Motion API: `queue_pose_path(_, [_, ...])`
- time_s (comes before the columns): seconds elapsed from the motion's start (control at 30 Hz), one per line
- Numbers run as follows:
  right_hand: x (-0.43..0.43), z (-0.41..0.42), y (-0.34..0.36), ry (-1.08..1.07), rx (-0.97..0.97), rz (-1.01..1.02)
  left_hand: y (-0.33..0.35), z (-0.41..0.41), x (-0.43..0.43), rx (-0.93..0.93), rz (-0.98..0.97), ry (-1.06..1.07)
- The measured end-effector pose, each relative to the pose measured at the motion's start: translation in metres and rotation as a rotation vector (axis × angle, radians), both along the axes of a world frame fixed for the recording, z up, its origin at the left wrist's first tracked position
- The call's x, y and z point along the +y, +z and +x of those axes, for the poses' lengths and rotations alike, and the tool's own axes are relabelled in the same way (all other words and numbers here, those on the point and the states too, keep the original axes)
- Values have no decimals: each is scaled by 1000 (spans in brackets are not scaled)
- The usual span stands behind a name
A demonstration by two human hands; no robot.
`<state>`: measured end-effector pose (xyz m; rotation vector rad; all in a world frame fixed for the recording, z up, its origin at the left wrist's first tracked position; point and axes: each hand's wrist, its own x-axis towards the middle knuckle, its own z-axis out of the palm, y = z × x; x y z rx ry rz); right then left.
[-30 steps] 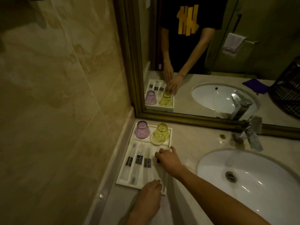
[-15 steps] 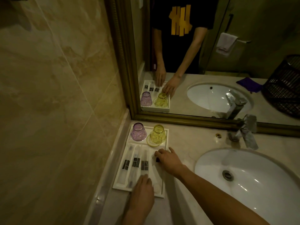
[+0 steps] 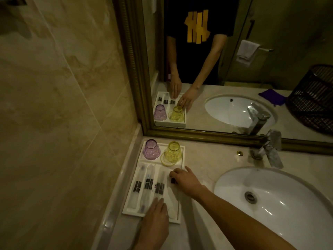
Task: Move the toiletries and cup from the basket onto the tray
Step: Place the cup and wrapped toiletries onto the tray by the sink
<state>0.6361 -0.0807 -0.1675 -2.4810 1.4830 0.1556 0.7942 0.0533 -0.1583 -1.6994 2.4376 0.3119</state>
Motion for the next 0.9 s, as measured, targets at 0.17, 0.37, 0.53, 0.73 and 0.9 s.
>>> queue_pose_path(0.17, [0, -1, 0, -79, -19, -82, -6, -12, 8, 208, 125, 10])
queue_pose_path(0.37, [-2, -1, -1, -61, 24, -22, -13, -13, 7, 224, 186, 29])
queue_pose_path(0.53, [-15, 0, 12, -302, -246, -224, -12, -12, 2, 218, 173, 9])
queue_pose_path(0.73, [-72, 1, 51, -442, -433, -99, -1, -3, -8, 287, 64, 129])
queue_pose_path(0.9, [-97, 8, 51, -379, -317, 51, 11, 6, -36, 348, -55, 211])
